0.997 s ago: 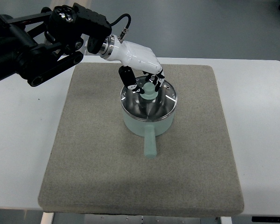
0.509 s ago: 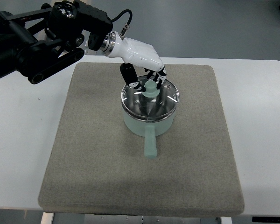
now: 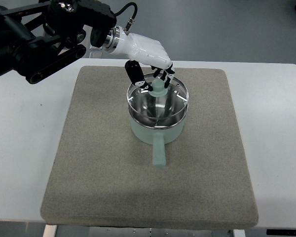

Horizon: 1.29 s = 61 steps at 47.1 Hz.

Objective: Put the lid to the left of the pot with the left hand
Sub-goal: 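Lift the lid off the pot and carry it beside the pot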

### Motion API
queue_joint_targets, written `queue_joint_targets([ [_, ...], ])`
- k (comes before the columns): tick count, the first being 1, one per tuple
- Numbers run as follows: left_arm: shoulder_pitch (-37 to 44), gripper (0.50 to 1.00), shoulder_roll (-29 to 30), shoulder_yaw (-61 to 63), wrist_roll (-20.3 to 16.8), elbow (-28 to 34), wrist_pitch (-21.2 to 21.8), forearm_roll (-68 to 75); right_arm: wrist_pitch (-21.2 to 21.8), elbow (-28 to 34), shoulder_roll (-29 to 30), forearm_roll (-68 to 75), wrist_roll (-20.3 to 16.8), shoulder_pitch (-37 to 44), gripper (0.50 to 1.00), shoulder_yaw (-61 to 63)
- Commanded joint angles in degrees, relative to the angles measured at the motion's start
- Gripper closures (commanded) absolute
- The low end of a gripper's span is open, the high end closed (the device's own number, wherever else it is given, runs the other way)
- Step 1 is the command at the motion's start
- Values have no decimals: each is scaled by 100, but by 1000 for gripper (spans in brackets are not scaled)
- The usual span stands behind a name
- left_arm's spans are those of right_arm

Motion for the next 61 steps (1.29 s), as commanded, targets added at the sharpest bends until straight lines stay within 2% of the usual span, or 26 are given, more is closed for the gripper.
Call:
queue_joint_targets([
  [1,-5,1000,10,4,0,72,-20,0,0,0,0,0,0,0,579,0],
  [24,-14,1000,730,21,0,714,-56,-246,0,0,0,0,0,0,579,0],
  [45,118,1000,1477,171,0,670,-64,-254,0,0,0,0,0,0,579,0],
  [61,601,1000,1636,285,0,643,-82,-228,0,0,0,0,0,0,579,0],
])
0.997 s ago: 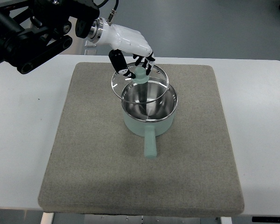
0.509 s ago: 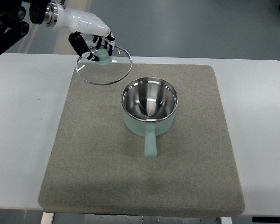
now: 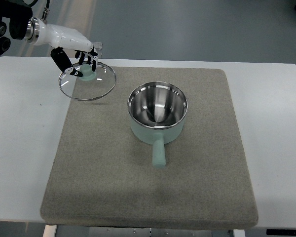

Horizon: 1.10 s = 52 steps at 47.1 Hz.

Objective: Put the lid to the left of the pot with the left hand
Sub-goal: 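Lift the lid off the pot and carry it beside the pot, then lower the lid onto the mat and open the left hand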

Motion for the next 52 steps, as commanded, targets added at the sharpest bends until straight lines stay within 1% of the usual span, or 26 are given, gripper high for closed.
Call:
queue_joint_targets([
  [1,100,1000,57,1,1,-8,-13,6,0,0,0,0,0,0,579,0],
  [6,259,1000,110,27,1,-87,-4,24,0,0,0,0,0,0,579,0],
  [12,267,1000,101,212,1,-122,5,6,0,0,0,0,0,0,579,0],
  [26,303,1000,66,133,1,-122,93,-117,0,0,0,0,0,0,579,0],
  [29,425,1000,48,133,1,-113,189,-161,0,0,0,0,0,0,579,0],
  [34,514,1000,31,159,1,-104,470,-152,0,0,0,0,0,0,579,0],
  [43,575,1000,13,133,1,-69,567,-161,0,0,0,0,0,0,579,0],
  [52,593,1000,-22,142,1,-60,875,-178,0,0,0,0,0,0,579,0],
])
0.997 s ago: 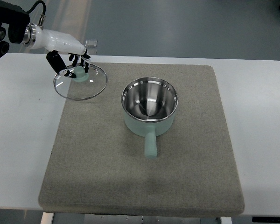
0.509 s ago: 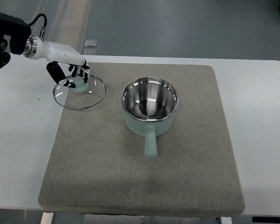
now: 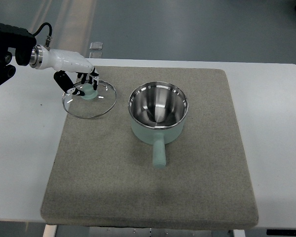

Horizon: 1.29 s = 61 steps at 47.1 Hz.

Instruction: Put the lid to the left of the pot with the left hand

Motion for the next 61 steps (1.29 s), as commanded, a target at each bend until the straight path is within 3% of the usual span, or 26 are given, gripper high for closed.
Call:
queue_joint_targets([
  [1,0,1000,-1,13,0,11,116,-35,0,0,0,0,0,0,579,0],
  [32,316,1000,-159,-13,0,125,467,-88,0,0,0,0,0,0,579,0],
  [35,325,834,-159,-5,0,125,669,-97,0,0,0,0,0,0,579,0],
  [41,342,737,-151,74,0,116,793,-123,0,0,0,0,0,0,576,0],
  [46,369,722,-142,66,0,108,802,-132,0,0,0,0,0,0,579,0],
  [49,378,675,-133,66,0,90,802,-141,0,0,0,0,0,0,579,0],
  [61,343,660,-159,-31,0,107,810,-518,0,0,0,0,0,0,579,0],
])
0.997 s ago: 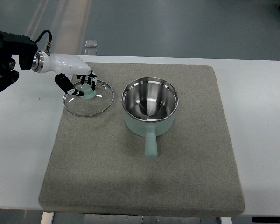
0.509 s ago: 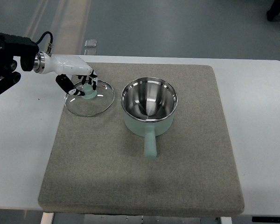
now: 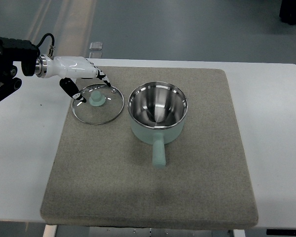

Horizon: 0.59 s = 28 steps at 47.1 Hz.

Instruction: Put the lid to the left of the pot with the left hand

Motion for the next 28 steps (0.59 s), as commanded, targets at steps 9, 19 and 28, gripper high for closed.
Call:
queue_joint_targets([
  [9,-103,649,-28,-26,0,271,36,-1081,0,0,0,0,0,0,579,0],
  [19,-112,510,-151,-123,0,719,492,-2135,0,0,0,0,0,0,579,0],
  [28,-95,508,-282,-114,0,746,563,-3568,0,0,0,0,0,0,577,0],
])
